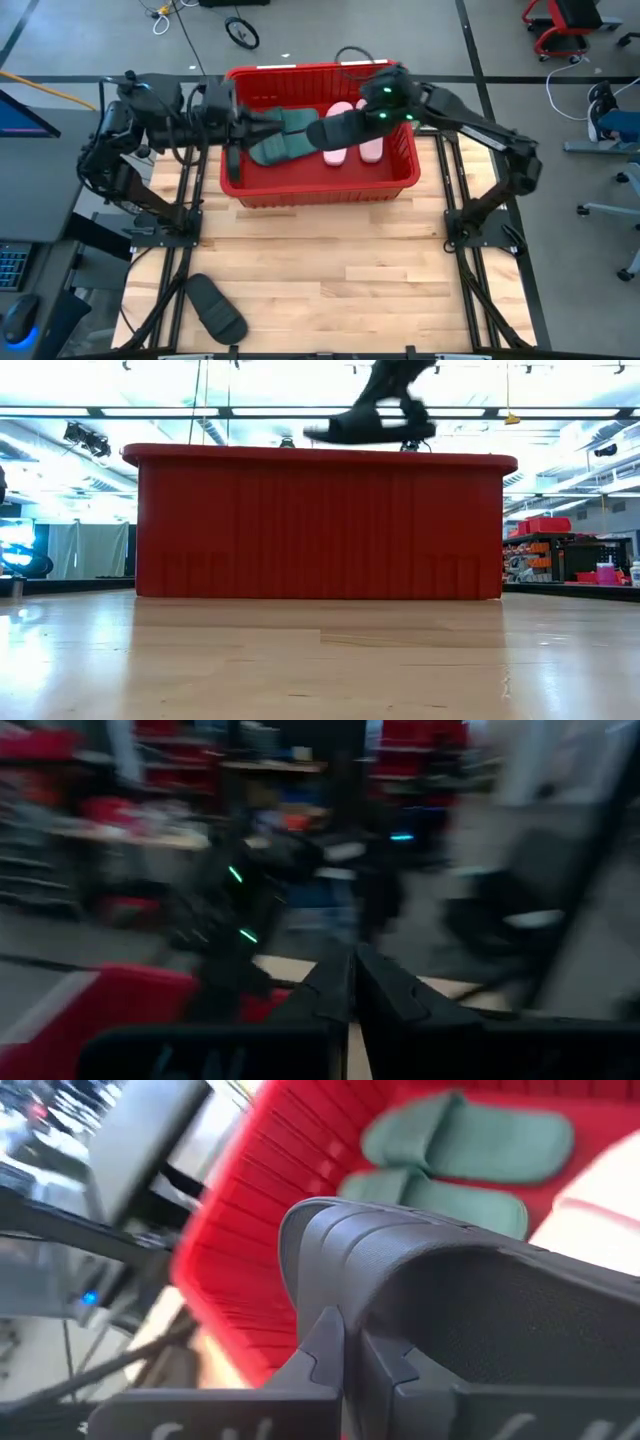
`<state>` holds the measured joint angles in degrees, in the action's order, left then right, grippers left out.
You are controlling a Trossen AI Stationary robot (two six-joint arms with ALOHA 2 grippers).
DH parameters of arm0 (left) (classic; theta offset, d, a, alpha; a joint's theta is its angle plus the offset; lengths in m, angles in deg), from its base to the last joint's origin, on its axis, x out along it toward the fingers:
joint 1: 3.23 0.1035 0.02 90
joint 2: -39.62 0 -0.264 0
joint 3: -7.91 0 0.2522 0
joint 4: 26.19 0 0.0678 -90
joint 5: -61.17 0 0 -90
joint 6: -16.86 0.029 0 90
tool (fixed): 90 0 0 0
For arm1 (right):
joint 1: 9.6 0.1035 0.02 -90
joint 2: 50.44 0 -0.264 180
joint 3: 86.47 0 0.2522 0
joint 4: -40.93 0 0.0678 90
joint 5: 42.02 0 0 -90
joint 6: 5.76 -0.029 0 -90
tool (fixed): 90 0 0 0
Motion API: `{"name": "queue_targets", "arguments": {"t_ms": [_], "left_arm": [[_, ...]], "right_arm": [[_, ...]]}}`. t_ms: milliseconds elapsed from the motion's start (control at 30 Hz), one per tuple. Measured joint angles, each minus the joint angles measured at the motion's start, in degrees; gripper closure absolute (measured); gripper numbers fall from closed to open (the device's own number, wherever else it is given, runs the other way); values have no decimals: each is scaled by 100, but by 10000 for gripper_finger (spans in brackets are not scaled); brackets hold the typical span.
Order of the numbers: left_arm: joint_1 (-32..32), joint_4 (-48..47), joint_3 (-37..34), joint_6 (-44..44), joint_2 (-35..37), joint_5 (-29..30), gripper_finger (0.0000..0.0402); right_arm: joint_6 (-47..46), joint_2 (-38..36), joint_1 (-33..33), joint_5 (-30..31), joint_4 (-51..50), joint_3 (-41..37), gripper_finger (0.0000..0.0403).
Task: Pick and place slides into bin
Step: Put the right black slide into the red container
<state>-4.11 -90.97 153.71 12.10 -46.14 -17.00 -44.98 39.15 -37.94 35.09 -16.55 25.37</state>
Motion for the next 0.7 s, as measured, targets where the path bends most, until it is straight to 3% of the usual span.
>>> {"name": "queue_targets", "arguments": {"t_ms": [233, 400, 700], "left_arm": [[348, -4, 0, 726, 11, 1579, 397], [753, 7, -2, 1157, 183, 2492, 384], [1333, 73, -2, 1214, 432, 2715, 389]], "right_arm": [[410, 1058, -372, -563, 10, -2, 391], [453, 1626, -431, -716, -7, -4, 394], [135, 1865, -413, -795, 7, -2, 388]]}}
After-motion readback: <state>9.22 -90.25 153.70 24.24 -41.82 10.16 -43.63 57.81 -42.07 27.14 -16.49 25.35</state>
